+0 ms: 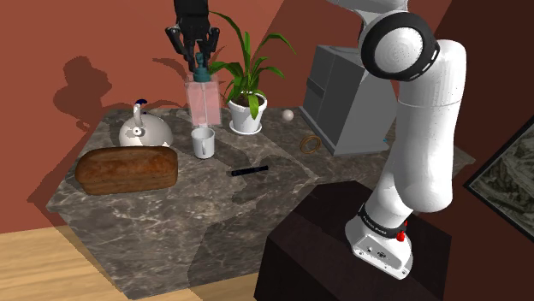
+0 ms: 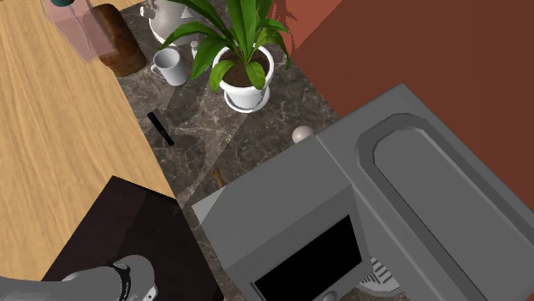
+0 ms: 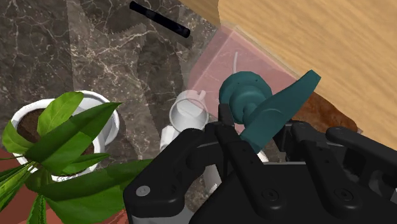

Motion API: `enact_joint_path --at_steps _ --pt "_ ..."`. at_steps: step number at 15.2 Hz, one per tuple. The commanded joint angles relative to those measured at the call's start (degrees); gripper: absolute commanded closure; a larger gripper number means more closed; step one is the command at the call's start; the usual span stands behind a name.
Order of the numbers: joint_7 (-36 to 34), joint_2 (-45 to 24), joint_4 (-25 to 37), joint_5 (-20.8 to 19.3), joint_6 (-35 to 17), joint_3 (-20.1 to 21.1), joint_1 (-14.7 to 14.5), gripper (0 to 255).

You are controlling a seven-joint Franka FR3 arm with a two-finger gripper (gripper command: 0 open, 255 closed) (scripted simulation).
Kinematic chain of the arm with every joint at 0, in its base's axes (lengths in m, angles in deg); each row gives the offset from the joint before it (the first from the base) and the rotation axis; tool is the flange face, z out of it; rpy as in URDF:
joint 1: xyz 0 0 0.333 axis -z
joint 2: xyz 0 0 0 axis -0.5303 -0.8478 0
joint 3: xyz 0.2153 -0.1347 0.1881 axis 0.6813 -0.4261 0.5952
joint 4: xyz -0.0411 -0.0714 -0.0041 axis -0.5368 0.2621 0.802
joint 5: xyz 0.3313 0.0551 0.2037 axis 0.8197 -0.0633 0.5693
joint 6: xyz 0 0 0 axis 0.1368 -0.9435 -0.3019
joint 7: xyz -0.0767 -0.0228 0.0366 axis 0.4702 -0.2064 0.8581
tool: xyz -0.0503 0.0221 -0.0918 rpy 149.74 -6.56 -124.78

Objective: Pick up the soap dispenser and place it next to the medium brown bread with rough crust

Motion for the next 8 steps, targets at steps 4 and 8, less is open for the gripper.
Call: enact_joint_path --at_steps 4,8 --pt "0.28 2.45 -7.68 0.12 -5.28 -0.02 0.11 255" --pt "0.53 3.87 -12.94 0.19 -9.11 -0.05 0.18 255"
